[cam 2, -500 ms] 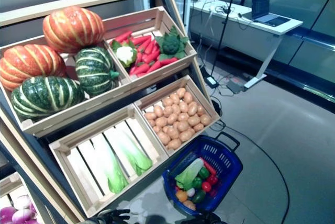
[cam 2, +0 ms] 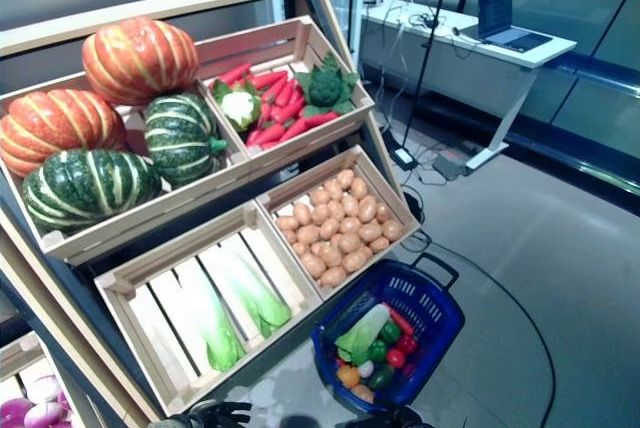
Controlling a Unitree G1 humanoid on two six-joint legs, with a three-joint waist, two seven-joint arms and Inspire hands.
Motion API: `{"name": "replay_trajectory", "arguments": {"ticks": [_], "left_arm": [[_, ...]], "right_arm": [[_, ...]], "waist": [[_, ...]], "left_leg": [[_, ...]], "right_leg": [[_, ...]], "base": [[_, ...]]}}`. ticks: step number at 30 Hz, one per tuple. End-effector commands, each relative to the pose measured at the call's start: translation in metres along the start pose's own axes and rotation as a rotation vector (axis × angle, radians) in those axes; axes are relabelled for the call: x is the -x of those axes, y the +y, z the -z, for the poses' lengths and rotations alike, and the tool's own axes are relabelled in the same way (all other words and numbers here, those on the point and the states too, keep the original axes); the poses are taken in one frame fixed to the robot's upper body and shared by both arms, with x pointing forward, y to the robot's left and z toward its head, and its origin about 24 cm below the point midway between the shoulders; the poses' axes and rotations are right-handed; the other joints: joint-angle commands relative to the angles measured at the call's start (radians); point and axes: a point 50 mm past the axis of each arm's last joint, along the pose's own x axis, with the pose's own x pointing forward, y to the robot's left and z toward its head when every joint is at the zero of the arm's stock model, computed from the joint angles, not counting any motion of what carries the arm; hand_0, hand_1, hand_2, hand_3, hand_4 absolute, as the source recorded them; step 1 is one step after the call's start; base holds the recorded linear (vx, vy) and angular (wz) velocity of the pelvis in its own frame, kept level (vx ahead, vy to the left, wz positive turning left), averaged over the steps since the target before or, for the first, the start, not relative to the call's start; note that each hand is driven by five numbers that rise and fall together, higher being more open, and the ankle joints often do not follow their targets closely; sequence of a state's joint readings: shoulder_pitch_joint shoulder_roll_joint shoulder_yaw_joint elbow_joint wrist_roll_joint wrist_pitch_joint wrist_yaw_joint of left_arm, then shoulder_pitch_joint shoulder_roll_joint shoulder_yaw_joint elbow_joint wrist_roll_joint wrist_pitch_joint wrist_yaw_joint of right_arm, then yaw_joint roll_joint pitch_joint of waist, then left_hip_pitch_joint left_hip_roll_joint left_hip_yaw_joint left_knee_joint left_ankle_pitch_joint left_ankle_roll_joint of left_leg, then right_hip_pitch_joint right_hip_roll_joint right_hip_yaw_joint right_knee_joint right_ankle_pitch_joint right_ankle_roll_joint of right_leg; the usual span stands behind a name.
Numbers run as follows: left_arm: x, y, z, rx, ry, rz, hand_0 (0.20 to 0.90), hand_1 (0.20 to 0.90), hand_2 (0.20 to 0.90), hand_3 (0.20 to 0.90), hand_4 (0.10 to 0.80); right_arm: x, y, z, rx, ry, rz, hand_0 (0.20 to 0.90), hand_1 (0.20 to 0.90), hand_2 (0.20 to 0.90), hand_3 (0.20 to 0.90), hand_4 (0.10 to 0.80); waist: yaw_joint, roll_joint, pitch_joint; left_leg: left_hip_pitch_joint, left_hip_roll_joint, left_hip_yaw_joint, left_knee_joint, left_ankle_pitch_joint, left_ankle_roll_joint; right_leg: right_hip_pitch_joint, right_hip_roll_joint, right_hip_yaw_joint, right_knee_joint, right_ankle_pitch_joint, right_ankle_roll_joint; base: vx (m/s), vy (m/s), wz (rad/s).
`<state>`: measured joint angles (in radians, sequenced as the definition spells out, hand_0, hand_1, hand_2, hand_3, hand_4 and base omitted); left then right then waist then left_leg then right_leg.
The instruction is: Put vegetables into the basket
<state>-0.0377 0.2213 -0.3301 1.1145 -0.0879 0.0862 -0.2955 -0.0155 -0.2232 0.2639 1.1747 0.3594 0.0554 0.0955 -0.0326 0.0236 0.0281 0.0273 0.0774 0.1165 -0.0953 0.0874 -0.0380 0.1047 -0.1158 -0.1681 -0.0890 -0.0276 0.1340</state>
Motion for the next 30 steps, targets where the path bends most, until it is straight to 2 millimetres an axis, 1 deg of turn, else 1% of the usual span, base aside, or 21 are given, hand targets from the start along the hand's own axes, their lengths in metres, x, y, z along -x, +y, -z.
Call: {"name": "replay_trajectory", "arguments": {"ticks": [1,2,3,5,6,7,8,9,10,11,12,13,14,16,17,19,21,25,28,30], "left_arm": [[0.006,0.014,-0.059,-0.138,-0.141,0.079,0.900,0.900,0.900,0.900,0.800],[0.012,0.012,-0.077,-0.176,-0.208,0.139,0.900,0.900,0.900,0.900,0.800],[0.017,0.012,-0.089,-0.215,-0.261,0.170,0.900,0.900,0.900,0.900,0.800],[0.033,0.010,-0.119,-0.322,-0.355,0.215,0.900,0.900,0.900,0.900,0.800],[0.053,0.012,-0.145,-0.436,-0.438,0.207,0.900,0.900,0.900,0.900,0.800],[0.066,0.016,-0.160,-0.510,-0.486,0.183,0.900,0.900,0.900,0.900,0.800],[0.068,0.017,-0.161,-0.522,-0.491,0.181,0.900,0.900,0.900,0.900,0.800],[0.089,0.022,-0.181,-0.604,-0.554,0.148,0.900,0.900,0.900,0.900,0.800],[0.093,0.023,-0.184,-0.623,-0.567,0.135,0.900,0.900,0.900,0.900,0.800],[0.109,0.029,-0.194,-0.674,-0.596,0.086,0.900,0.900,0.900,0.900,0.800],[0.134,0.039,-0.208,-0.759,-0.635,-0.021,0.900,0.900,0.900,0.900,0.800],[0.146,0.046,-0.213,-0.801,-0.649,-0.076,0.900,0.900,0.900,0.900,0.800],[0.150,0.048,-0.214,-0.821,-0.650,-0.100,0.900,0.900,0.900,0.900,0.800],[0.168,0.058,-0.220,-0.941,-0.632,-0.203,0.900,0.900,0.900,0.900,0.800],[0.183,0.066,-0.225,-1.078,-0.590,-0.323,0.900,0.900,0.900,0.900,0.800],[0.200,0.075,-0.228,-1.168,-0.551,-0.428,0.900,0.900,0.900,0.900,0.800],[0.215,0.085,-0.230,-1.284,-0.465,-0.530,0.900,0.900,0.900,0.900,0.800],[0.230,0.097,-0.229,-1.484,-0.316,-0.652,0.900,0.900,0.900,0.900,0.800],[0.232,0.095,-0.231,-1.541,-0.313,-0.696,0.900,0.900,0.900,0.900,0.800],[0.230,0.093,-0.235,-1.596,-0.337,-0.762,0.900,0.900,0.900,0.900,0.800]], "right_arm": [[-0.002,0.007,-0.034,0.079,-0.082,-0.032,0.900,0.900,0.900,0.900,0.800],[-0.002,0.004,-0.036,0.084,-0.086,-0.028,0.900,0.900,0.900,0.900,0.800],[-0.001,0.002,-0.036,0.087,-0.087,-0.024,0.900,0.900,0.900,0.900,0.800],[0.000,-0.002,-0.038,0.085,-0.092,-0.014,0.900,0.900,0.900,0.900,0.800],[0.001,-0.006,-0.040,0.076,-0.096,-0.002,0.900,0.900,0.900,0.900,0.800],[0.001,-0.009,-0.040,0.072,-0.097,0.005,0.900,0.900,0.900,0.900,0.800],[0.001,-0.008,-0.040,0.071,-0.097,0.005,0.900,0.900,0.900,0.900,0.800],[0.002,-0.012,-0.037,0.065,-0.096,0.012,0.900,0.900,0.900,0.900,0.800],[0.002,-0.012,-0.036,0.065,-0.095,0.012,0.900,0.900,0.900,0.900,0.800],[0.003,-0.015,-0.033,0.061,-0.093,0.018,0.900,0.900,0.900,0.900,0.800],[0.003,-0.019,-0.028,0.046,-0.087,0.026,0.900,0.900,0.900,0.900,0.800],[0.004,-0.020,-0.025,0.039,-0.085,0.030,0.900,0.900,0.900,0.900,0.800],[0.004,-0.021,-0.024,0.037,-0.083,0.031,0.900,0.900,0.900,0.900,0.800],[0.005,-0.025,-0.019,0.030,-0.077,0.037,0.900,0.900,0.900,0.900,0.800],[0.006,-0.028,-0.015,0.023,-0.073,0.042,0.900,0.900,0.900,0.900,0.800],[0.007,-0.032,-0.013,0.005,-0.072,0.048,0.900,0.900,0.900,0.900,0.800],[0.008,-0.035,-0.011,-0.005,-0.072,0.050,0.900,0.900,0.900,0.900,0.800],[0.010,-0.041,-0.011,-0.005,-0.071,0.059,0.900,0.900,0.900,0.900,0.800],[0.010,-0.042,-0.012,-0.003,-0.074,0.062,0.900,0.900,0.900,0.900,0.800],[0.011,-0.044,-0.014,0.004,-0.090,0.059,0.900,0.900,0.900,0.900,0.800]], "waist": [[0.007,-0.025,0.051],[0.006,-0.020,0.055],[0.007,-0.017,0.057],[0.010,-0.010,0.063],[0.016,-0.001,0.064],[0.018,0.004,0.065],[0.018,0.003,0.065],[0.021,0.008,0.063],[0.021,0.009,0.063],[0.024,0.011,0.061],[0.029,0.014,0.060],[0.032,0.015,0.055],[0.033,0.015,0.055],[0.038,0.016,0.051],[0.040,0.018,0.049],[0.047,0.017,0.048],[0.050,0.017,0.049],[0.051,0.014,0.057],[0.052,0.011,0.062],[0.052,0.009,0.071]], "left_leg": [[0.034,0.007,0.016,0.008,-0.090,-0.013],[0.031,0.007,0.016,0.008,-0.088,-0.014],[0.028,0.007,0.016,0.008,-0.088,-0.014],[0.024,0.007,0.015,0.008,-0.086,-0.012],[0.018,0.007,0.010,0.008,-0.085,-0.011],[0.016,0.007,0.009,0.008,-0.083,-0.011],[0.016,0.007,0.009,0.008,-0.083,-0.011],[0.012,0.006,0.005,0.008,-0.083,-0.010],[0.012,0.005,0.004,0.008,-0.083,-0.010],[0.012,0.005,0.005,0.008,-0.084,-0.010],[0.015,0.006,0.003,0.008,-0.085,-0.009],[0.010,0.006,0.000,0.008,-0.083,-0.009],[0.009,0.006,-0.001,0.008,-0.083,-0.009],[0.006,0.006,-0.004,0.008,-0.083,-0.010],[0.005,0.008,-0.006,0.008,-0.082,-0.011],[0.003,0.008,-0.012,0.008,-0.080,-0.013],[0.002,0.008,-0.016,0.008,-0.079,-0.012],[0.002,0.009,-0.023,0.008,-0.077,-0.011],[0.004,0.011,-0.024,0.008,-0.076,-0.012],[0.002,0.013,-0.029,0.008,-0.073,-0.013]], "right_leg": [[-0.045,-0.039,0.009,0.002,0.066,0.013],[-0.049,-0.038,0.011,0.002,0.068,0.013],[-0.052,-0.038,0.011,0.002,0.068,0.014],[-0.056,-0.040,0.009,0.002,0.070,0.014],[-0.060,-0.043,0.005,0.002,0.072,0.015],[-0.061,-0.045,0.001,0.002,0.073,0.017],[-0.060,-0.045,0.000,0.002,0.073,0.017],[-0.062,-0.047,-0.001,0.002,0.072,0.018],[-0.062,-0.047,-0.001,0.002,0.072,0.018],[-0.061,-0.050,-0.005,0.002,0.071,0.019],[-0.055,-0.051,-0.009,0.002,0.069,0.020],[-0.059,-0.053,-0.011,0.002,0.069,0.020],[-0.059,-0.053,-0.012,0.002,0.069,0.020],[-0.059,-0.056,-0.018,0.002,0.068,0.021],[-0.059,-0.057,-0.023,0.002,0.068,0.021],[-0.057,-0.056,-0.026,0.002,0.067,0.020],[-0.054,-0.056,-0.035,0.002,0.065,0.019],[-0.052,-0.051,-0.043,0.002,0.066,0.014],[-0.049,-0.049,-0.049,0.002,0.065,0.011],[-0.047,-0.042,-0.052,0.002,0.062,0.005]], "base": [[0.000,0.000,0.00],[-0.030,0.012,-0.02],[-0.036,0.014,-0.01],[-0.032,0.014,0.01],[0.000,0.000,0.00],[0.000,0.000,0.00],[0.000,0.000,0.00],[0.000,0.000,0.00],[0.000,0.000,0.00],[0.032,0.002,0.01],[0.041,-0.003,0.03],[0.037,-0.006,0.03],[0.024,-0.011,0.04],[0.025,-0.014,0.05],[0.036,-0.019,0.07],[0.040,-0.021,0.09],[0.039,-0.028,0.13],[0.035,-0.037,0.11],[0.045,-0.040,0.07],[0.046,-0.045,0.12]]}}
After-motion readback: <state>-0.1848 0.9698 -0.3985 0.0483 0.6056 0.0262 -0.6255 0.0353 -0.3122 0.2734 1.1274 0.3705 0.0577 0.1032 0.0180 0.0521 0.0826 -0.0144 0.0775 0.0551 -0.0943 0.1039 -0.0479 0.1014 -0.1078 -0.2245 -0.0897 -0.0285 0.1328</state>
